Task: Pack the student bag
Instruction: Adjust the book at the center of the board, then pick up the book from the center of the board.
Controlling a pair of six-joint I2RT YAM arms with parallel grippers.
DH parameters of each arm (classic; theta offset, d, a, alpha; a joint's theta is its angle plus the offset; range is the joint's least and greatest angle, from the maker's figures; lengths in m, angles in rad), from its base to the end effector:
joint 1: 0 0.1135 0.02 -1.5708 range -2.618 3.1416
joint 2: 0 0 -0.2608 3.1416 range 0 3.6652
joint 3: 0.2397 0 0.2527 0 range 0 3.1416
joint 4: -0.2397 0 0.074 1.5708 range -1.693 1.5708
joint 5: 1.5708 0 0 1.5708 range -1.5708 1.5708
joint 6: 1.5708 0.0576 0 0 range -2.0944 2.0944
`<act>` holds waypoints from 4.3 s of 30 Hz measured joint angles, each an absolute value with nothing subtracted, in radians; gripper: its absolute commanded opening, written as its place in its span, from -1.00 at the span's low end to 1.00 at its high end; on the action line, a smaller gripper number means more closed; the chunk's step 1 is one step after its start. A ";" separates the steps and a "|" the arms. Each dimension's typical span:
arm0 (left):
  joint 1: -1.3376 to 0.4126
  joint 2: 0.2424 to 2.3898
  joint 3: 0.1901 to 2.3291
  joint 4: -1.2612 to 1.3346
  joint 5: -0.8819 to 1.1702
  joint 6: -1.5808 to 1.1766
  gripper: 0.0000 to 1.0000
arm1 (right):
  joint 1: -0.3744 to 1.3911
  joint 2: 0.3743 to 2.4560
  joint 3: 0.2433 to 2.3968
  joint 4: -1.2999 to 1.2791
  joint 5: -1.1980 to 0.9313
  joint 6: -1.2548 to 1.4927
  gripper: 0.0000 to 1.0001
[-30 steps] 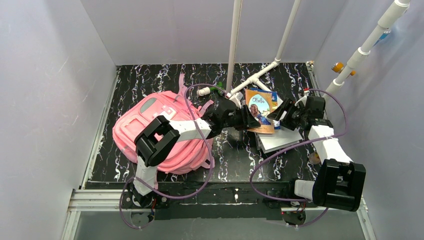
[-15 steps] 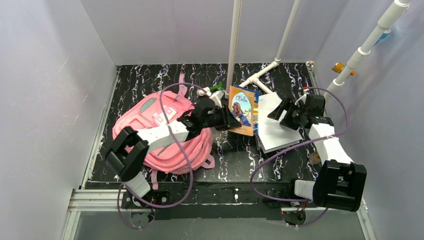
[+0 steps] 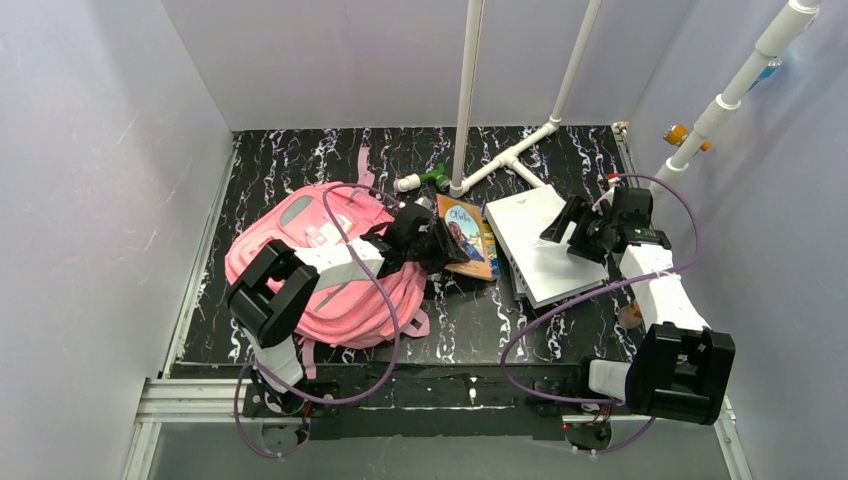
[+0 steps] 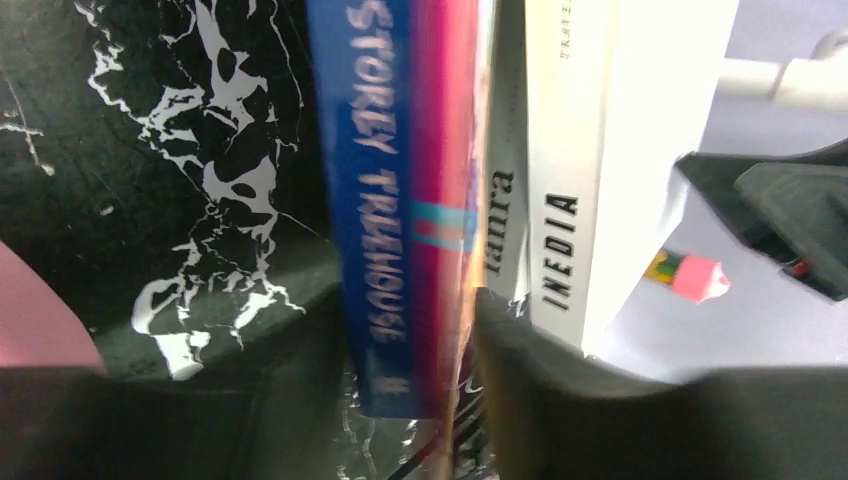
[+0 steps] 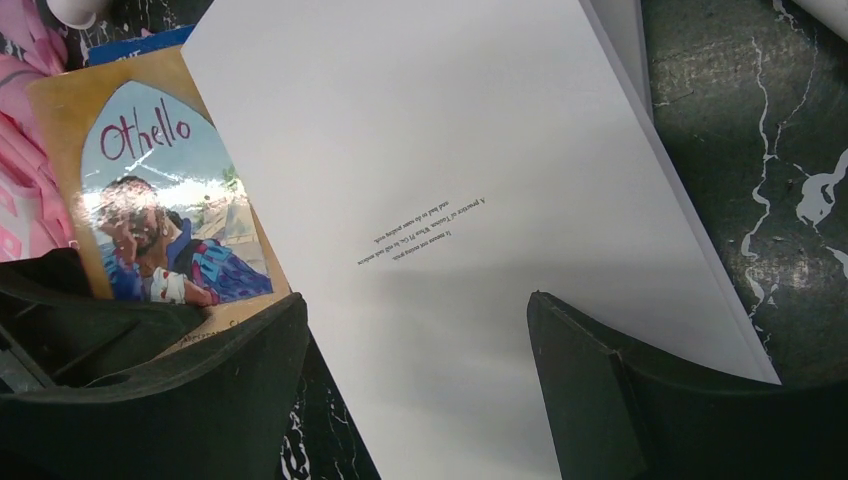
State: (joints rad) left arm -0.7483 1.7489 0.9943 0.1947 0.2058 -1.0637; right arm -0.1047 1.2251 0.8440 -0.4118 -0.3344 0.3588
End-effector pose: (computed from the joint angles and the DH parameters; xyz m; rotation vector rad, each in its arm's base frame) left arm 0.2826 -0.2785 0.1765 -0.2413 2.3908 -1.1977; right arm 0.2724 -0.0096 0.2318 0.3835 2.3362 0.5180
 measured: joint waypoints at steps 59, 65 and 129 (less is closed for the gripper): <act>-0.902 2.174 1.319 0.603 -0.108 -1.307 -0.19 | -0.105 1.231 0.853 -0.420 -0.335 0.337 0.79; -0.897 2.169 1.318 0.635 -0.109 -1.279 -0.70 | -0.104 1.227 0.855 -0.423 -0.335 0.331 0.81; -0.256 1.192 1.143 -0.464 0.196 -1.130 -1.00 | 1.510 1.519 1.061 0.236 1.056 -0.755 0.33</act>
